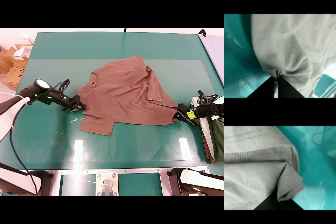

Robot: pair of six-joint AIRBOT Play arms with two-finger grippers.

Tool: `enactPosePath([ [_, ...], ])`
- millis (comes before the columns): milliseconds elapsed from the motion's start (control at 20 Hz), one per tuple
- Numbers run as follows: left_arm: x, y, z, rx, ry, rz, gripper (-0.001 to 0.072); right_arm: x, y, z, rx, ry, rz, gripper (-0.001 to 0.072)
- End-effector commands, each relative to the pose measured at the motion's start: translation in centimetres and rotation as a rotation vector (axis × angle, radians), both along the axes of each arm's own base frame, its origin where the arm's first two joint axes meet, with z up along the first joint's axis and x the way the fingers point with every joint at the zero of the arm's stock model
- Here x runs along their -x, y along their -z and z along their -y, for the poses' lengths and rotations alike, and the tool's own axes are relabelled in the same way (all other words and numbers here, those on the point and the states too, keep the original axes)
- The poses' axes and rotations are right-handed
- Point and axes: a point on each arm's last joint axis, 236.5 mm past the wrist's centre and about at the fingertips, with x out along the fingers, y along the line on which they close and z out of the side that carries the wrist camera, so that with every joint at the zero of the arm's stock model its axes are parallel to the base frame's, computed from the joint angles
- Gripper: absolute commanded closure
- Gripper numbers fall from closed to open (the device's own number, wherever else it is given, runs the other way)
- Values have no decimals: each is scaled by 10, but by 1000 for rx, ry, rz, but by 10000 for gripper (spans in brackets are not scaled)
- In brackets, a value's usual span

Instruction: Fold the shirts.

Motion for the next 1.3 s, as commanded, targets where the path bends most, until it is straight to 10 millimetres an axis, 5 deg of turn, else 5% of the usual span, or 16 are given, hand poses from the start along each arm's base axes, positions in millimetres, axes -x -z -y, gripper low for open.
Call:
enactPosePath([
  [0,-9,-13,-11,20,-12,15,686,1,0,-1,-5,-4,-6,697],
  [350,41,-14,-23,19,119,-144,684,7,0,-5,-17,-15,-25,698],
  [400,41,-14,-23,20,131,-134,536,6,0,-5,-18,-15,-25,698],
  [450,38,-13,-25,14,124,-125,232,7,0,-5,-18,-15,-25,698],
  [500,32,-11,-29,6,100,-110,223,7,0,-5,-17,-18,-24,698],
  [750,-9,-10,-62,33,-127,-46,222,6,0,-5,-17,-15,-21,698],
  [1150,15,17,7,89,-61,-37,225,5,0,-5,-18,-15,-21,698],
  [1250,11,15,2,89,-65,-31,547,6,0,-5,-20,-16,-24,697],
])
